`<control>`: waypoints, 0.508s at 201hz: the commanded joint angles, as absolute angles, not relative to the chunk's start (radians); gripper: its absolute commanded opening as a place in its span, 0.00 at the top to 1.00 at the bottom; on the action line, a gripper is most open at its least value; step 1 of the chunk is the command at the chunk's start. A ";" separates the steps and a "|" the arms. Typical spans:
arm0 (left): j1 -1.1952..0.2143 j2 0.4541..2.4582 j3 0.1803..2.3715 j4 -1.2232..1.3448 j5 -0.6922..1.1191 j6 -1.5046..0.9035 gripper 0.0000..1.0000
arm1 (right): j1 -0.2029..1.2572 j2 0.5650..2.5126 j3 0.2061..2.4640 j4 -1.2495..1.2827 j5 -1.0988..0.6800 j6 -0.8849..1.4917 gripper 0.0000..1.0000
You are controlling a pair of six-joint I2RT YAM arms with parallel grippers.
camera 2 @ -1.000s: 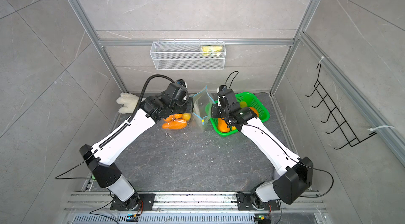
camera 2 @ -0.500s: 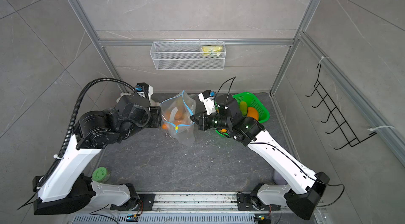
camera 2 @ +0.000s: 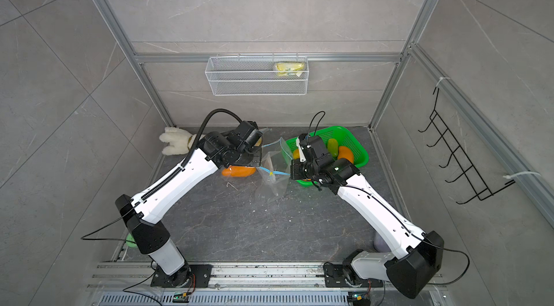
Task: Place the mango in a zip-top bag and seal the zipper
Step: Open the zipper of the food storage bag.
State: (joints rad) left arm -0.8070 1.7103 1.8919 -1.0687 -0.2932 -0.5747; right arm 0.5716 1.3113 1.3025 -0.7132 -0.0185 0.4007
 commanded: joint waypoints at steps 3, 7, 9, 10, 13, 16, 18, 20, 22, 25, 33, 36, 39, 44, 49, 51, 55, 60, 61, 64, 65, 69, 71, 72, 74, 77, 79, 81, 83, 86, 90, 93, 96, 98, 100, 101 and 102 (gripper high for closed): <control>-0.796 1.706 1.931 -0.989 -0.223 -0.547 1.00 | 0.553 1.318 1.327 -0.733 -0.068 0.353 0.91; -0.794 1.707 1.933 -0.986 -0.219 -0.545 1.00 | 0.549 1.315 1.333 -0.733 -0.081 0.349 0.86; -0.793 1.708 1.934 -0.985 -0.217 -0.545 1.00 | 0.547 1.314 1.337 -0.734 -0.088 0.348 0.84; -0.792 1.710 1.935 -0.984 -0.216 -0.545 1.00 | 0.546 1.313 1.339 -0.734 -0.092 0.348 0.82; -0.792 1.711 1.937 -0.983 -0.214 -0.545 1.00 | 0.543 1.311 1.344 -0.732 -0.105 0.346 0.79; -0.789 1.714 1.938 -0.983 -0.212 -0.544 1.00 | 0.540 1.308 1.349 -0.729 -0.119 0.345 0.75; -0.789 1.715 1.937 -0.983 -0.211 -0.545 1.00 | 0.537 1.306 1.351 -0.726 -0.127 0.344 0.73; -0.789 1.716 1.937 -0.981 -0.211 -0.543 1.00 | 0.535 1.303 1.355 -0.724 -0.134 0.344 0.70; -0.787 1.716 1.937 -0.981 -0.209 -0.542 1.00 | 0.534 1.302 1.358 -0.721 -0.145 0.344 0.66; -0.786 1.719 1.938 -0.978 -0.208 -0.543 1.00 | 0.532 1.298 1.362 -0.719 -0.159 0.342 0.60; -0.784 1.724 1.940 -0.974 -0.202 -0.541 1.00 | 0.529 1.289 1.369 -0.702 -0.201 0.342 0.49; -0.782 1.726 1.942 -0.974 -0.200 -0.541 1.00 | 0.528 1.287 1.373 -0.697 -0.217 0.341 0.48; -0.782 1.728 1.943 -0.974 -0.198 -0.541 1.00 | 0.528 1.286 1.378 -0.693 -0.230 0.342 0.47; -0.782 1.733 1.946 -0.974 -0.196 -0.540 1.00 | 0.527 1.284 1.389 -0.693 -0.251 0.342 0.46; -0.781 1.738 1.948 -0.974 -0.195 -0.539 1.00 | 0.526 1.283 1.399 -0.688 -0.269 0.342 0.45; -0.781 1.739 1.949 -0.974 -0.194 -0.539 1.00 | 0.526 1.281 1.400 -0.685 -0.274 0.342 0.44; -0.781 1.741 1.950 -0.974 -0.193 -0.538 1.00 | 0.526 1.280 1.405 -0.680 -0.285 0.343 0.43; -0.780 1.744 1.950 -0.973 -0.194 -0.537 1.00 | 0.525 1.277 1.413 -0.678 -0.295 0.344 0.43; -0.780 1.744 1.950 -0.972 -0.194 -0.538 1.00 | 0.525 1.276 1.413 -0.678 -0.296 0.344 0.43; -0.780 1.745 1.950 -0.971 -0.195 -0.537 1.00 | 0.524 1.275 1.416 -0.676 -0.300 0.344 0.43; -0.780 1.746 1.949 -0.970 -0.195 -0.538 1.00 | 0.524 1.274 1.418 -0.676 -0.301 0.344 0.43; -0.778 1.745 1.947 -0.968 -0.195 -0.539 1.00 | 0.524 1.270 1.420 -0.672 -0.306 0.344 0.42; -0.779 1.745 1.946 -0.968 -0.195 -0.539 1.00 | 0.522 1.269 1.420 -0.670 -0.305 0.344 0.42; -0.779 1.745 1.946 -0.968 -0.194 -0.540 1.00 | 0.522 1.268 1.420 -0.669 -0.305 0.344 0.42; -0.777 1.745 1.945 -0.967 -0.193 -0.540 1.00 | 0.521 1.266 1.420 -0.668 -0.304 0.345 0.42; -0.776 1.745 1.944 -0.966 -0.193 -0.540 1.00 | 0.519 1.264 1.424 -0.667 -0.301 0.346 0.42; -0.775 1.746 1.942 -0.965 -0.192 -0.539 1.00 | 0.517 1.262 1.425 -0.666 -0.300 0.347 0.42; -0.774 1.746 1.942 -0.965 -0.192 -0.540 1.00 | 0.514 1.259 1.425 -0.665 -0.299 0.348 0.42; -0.774 1.745 1.941 -0.964 -0.192 -0.540 1.00 | 0.512 1.258 1.424 -0.662 -0.300 0.349 0.42; -0.774 1.744 1.939 -0.963 -0.192 -0.539 1.00 | 0.508 1.255 1.422 -0.656 -0.300 0.351 0.42; -0.772 1.743 1.936 -0.961 -0.191 -0.540 1.00 | 0.501 1.250 1.419 -0.650 -0.297 0.353 0.41; -0.770 1.742 1.935 -0.959 -0.191 -0.541 1.00 | 0.496 1.249 1.415 -0.646 -0.291 0.353 0.41; -0.769 1.741 1.933 -0.958 -0.190 -0.541 1.00 | 0.491 1.247 1.412 -0.643 -0.283 0.353 0.40; -0.769 1.741 1.932 -0.957 -0.189 -0.541 1.00 | 0.487 1.247 1.409 -0.641 -0.273 0.354 0.40; -0.768 1.741 1.930 -0.957 -0.188 -0.541 1.00 | 0.483 1.247 1.407 -0.637 -0.267 0.354 0.39; -0.767 1.740 1.930 -0.956 -0.188 -0.541 1.00 | 0.481 1.248 1.406 -0.636 -0.264 0.354 0.39; -0.766 1.740 1.929 -0.955 -0.188 -0.541 1.00 | 0.478 1.248 1.404 -0.635 -0.262 0.355 0.39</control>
